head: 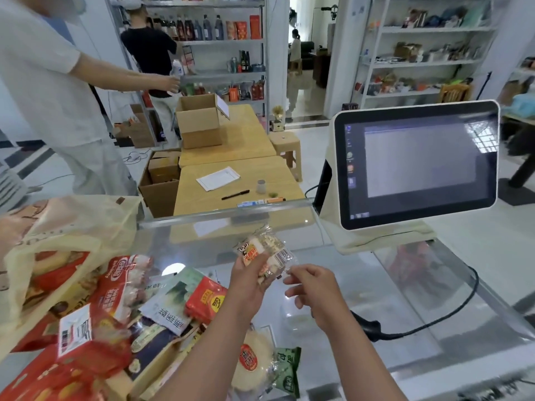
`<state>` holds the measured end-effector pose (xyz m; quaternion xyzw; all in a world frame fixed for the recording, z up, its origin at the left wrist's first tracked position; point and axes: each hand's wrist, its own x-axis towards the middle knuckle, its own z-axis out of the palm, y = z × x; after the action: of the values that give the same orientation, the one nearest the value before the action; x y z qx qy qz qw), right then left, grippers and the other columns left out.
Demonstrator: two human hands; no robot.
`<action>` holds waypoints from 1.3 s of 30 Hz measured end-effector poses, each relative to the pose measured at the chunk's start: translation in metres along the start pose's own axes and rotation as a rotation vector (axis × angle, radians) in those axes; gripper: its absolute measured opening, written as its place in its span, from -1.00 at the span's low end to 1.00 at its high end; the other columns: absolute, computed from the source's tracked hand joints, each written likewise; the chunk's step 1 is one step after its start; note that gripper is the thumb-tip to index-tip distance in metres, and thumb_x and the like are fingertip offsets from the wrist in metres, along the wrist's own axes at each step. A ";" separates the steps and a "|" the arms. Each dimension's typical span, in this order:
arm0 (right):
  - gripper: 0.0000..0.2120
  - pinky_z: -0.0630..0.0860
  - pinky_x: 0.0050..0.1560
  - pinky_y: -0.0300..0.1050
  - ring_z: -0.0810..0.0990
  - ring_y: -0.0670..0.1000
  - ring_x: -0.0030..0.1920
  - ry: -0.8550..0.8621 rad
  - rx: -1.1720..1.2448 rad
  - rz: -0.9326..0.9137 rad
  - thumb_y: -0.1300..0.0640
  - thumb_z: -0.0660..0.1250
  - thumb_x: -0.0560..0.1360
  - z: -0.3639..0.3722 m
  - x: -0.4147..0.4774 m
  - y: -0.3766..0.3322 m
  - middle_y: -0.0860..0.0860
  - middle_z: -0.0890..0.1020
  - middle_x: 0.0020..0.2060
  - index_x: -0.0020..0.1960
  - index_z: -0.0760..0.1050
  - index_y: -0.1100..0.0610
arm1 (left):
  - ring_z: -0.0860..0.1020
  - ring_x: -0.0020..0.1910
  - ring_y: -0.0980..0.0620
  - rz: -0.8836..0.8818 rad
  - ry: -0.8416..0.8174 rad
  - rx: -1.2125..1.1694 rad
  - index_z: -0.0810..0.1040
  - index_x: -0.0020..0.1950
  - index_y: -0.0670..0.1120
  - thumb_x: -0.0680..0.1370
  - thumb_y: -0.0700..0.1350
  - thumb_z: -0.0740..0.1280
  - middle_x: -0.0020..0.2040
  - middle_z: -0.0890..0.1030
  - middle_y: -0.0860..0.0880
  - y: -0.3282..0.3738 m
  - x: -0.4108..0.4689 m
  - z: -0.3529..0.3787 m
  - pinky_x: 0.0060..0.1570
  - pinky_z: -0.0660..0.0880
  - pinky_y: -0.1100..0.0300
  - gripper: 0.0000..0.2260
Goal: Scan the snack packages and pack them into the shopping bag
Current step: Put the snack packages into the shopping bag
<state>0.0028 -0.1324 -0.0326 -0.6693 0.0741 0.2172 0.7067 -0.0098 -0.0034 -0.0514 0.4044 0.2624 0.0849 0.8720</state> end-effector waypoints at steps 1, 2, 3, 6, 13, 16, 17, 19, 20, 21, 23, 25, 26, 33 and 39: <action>-0.89 0.35 -0.54 -0.22 0.53 -0.03 -0.49 0.043 -0.071 -0.033 0.27 0.28 0.53 -0.007 0.001 0.001 0.12 0.62 -0.28 -0.12 0.56 0.25 | 0.66 -0.12 -0.05 -0.004 0.015 -0.022 0.46 0.10 -0.05 0.52 -0.25 0.38 -0.04 0.67 -0.11 -0.004 0.004 -0.001 -0.29 0.61 0.19 -0.78; -0.89 0.37 -0.49 -0.25 0.54 -0.06 -0.46 0.109 -0.184 -0.090 0.24 0.28 0.53 -0.016 0.001 0.002 0.07 0.63 -0.27 -0.13 0.56 0.20 | 0.65 -0.13 -0.06 -0.009 0.036 -0.048 0.45 0.09 -0.04 0.52 -0.25 0.39 -0.05 0.67 -0.10 -0.008 0.007 -0.001 -0.33 0.60 0.21 -0.78; -0.90 0.39 -0.41 -0.28 0.56 -0.09 -0.39 0.180 -0.333 -0.157 0.21 0.28 0.52 -0.026 0.002 0.002 0.02 0.63 -0.24 -0.12 0.56 0.15 | 0.65 -0.15 -0.05 -0.017 0.063 -0.069 0.45 0.07 -0.04 0.51 -0.26 0.39 -0.05 0.66 -0.10 -0.012 0.011 -0.002 -0.37 0.58 0.23 -0.78; -0.87 0.45 -0.18 -0.21 0.55 -0.01 -0.08 0.257 -0.736 -0.207 0.12 0.28 0.50 -0.056 0.006 0.009 -0.02 0.58 -0.11 0.04 0.49 0.06 | 0.63 -0.08 -0.09 -0.033 0.138 -0.068 0.40 0.17 -0.10 0.48 -0.28 0.43 0.05 0.61 -0.14 -0.024 0.023 -0.003 -0.37 0.58 0.22 -0.67; -0.56 0.48 0.08 -0.04 0.49 0.09 0.10 0.033 -1.340 -0.046 -0.01 0.32 0.38 -0.067 0.013 0.047 0.01 0.49 0.06 0.21 0.32 0.01 | 0.58 -0.03 -0.05 -0.021 0.272 0.003 0.36 0.27 -0.10 0.45 -0.27 0.47 0.09 0.56 -0.12 -0.053 0.044 -0.004 -0.17 0.56 0.13 -0.54; -0.60 0.49 0.03 -0.05 0.50 0.08 0.06 0.118 -1.337 -0.130 0.09 0.33 0.43 -0.065 0.016 0.059 0.03 0.48 0.02 0.23 0.32 0.06 | 0.57 -0.09 0.01 -0.015 0.267 0.035 0.35 0.28 -0.10 0.47 -0.27 0.45 0.08 0.56 -0.11 -0.057 0.050 -0.005 -0.21 0.55 0.16 -0.55; -0.65 0.51 0.00 -0.03 0.52 0.08 0.01 0.139 -1.273 -0.157 0.14 0.32 0.42 -0.066 0.017 0.059 0.03 0.50 -0.02 0.19 0.36 0.08 | 0.57 -0.09 0.01 -0.014 0.268 0.062 0.34 0.28 -0.10 0.47 -0.26 0.45 0.08 0.56 -0.11 -0.058 0.051 -0.007 -0.20 0.55 0.16 -0.55; -0.74 0.53 -0.10 -0.02 0.54 0.07 -0.10 0.151 -1.133 -0.212 0.17 0.31 0.38 -0.068 0.016 0.057 0.04 0.53 -0.13 0.06 0.41 0.10 | 0.57 -0.08 0.00 -0.008 0.269 0.119 0.34 0.30 -0.10 0.48 -0.25 0.44 0.09 0.56 -0.12 -0.060 0.053 -0.011 -0.20 0.54 0.17 -0.54; -0.78 0.53 -0.17 -0.03 0.54 0.06 -0.16 0.159 -1.088 -0.246 0.16 0.31 0.37 -0.070 0.016 0.054 0.04 0.55 -0.18 0.01 0.41 0.10 | 0.58 -0.06 -0.01 0.000 0.261 0.147 0.33 0.34 -0.11 0.48 -0.24 0.45 0.10 0.56 -0.12 -0.061 0.054 -0.013 -0.23 0.53 0.18 -0.51; -0.82 0.52 -0.23 -0.05 0.54 0.05 -0.21 0.174 -1.058 -0.279 0.14 0.31 0.37 -0.072 0.014 0.051 0.03 0.55 -0.23 -0.05 0.41 0.09 | 0.59 -0.02 -0.03 0.009 0.247 0.176 0.30 0.38 -0.10 0.48 -0.23 0.44 0.12 0.57 -0.12 -0.062 0.055 -0.014 -0.24 0.52 0.19 -0.47; -0.88 0.46 -0.33 -0.09 0.53 0.03 -0.29 0.203 -1.016 -0.329 0.12 0.32 0.37 -0.075 0.012 0.044 0.01 0.54 -0.33 -0.15 0.40 0.09 | 0.59 0.01 -0.05 0.030 0.231 0.215 0.29 0.40 -0.08 0.49 -0.24 0.43 0.10 0.58 -0.10 -0.064 0.056 -0.014 -0.23 0.52 0.19 -0.47; -0.86 0.41 -0.39 -0.14 0.50 0.00 -0.37 0.206 -0.963 -0.341 0.11 0.34 0.35 -0.076 0.010 0.037 -0.02 0.52 -0.41 -0.26 0.38 0.10 | 0.59 0.00 -0.03 0.034 0.227 0.230 0.29 0.39 -0.05 0.50 -0.24 0.42 0.07 0.58 -0.06 -0.063 0.055 -0.014 -0.23 0.51 0.20 -0.48; -0.83 0.38 -0.41 -0.16 0.47 -0.02 -0.41 0.199 -0.926 -0.337 0.11 0.35 0.34 -0.076 0.010 0.034 -0.03 0.50 -0.45 -0.30 0.36 0.10 | 0.59 0.00 -0.02 0.034 0.224 0.231 0.28 0.40 -0.04 0.51 -0.23 0.42 0.08 0.58 -0.06 -0.063 0.055 -0.015 -0.23 0.51 0.21 -0.47; -0.78 0.34 -0.41 -0.19 0.38 -0.06 -0.44 0.136 -0.809 -0.286 0.14 0.37 0.31 -0.073 0.009 0.025 -0.03 0.42 -0.52 -0.40 0.34 0.12 | 0.59 -0.02 0.01 0.054 0.213 0.224 0.31 0.34 -0.02 0.52 -0.22 0.40 0.05 0.57 -0.02 -0.066 0.055 -0.016 -0.22 0.51 0.22 -0.54; -0.83 0.35 -0.41 -0.20 0.40 -0.06 -0.43 0.127 -0.770 -0.251 0.14 0.37 0.32 -0.073 0.009 0.023 -0.02 0.45 -0.49 -0.36 0.41 0.15 | 0.58 0.06 -0.03 0.057 0.221 0.196 0.31 0.26 0.03 0.52 -0.22 0.40 0.14 0.56 -0.06 -0.064 0.051 -0.012 -0.26 0.48 0.25 -0.60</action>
<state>0.0151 -0.2014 -0.0643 -0.9008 -0.0515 0.0994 0.4195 0.0232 -0.0187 -0.1259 0.4832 0.3521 0.1274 0.7914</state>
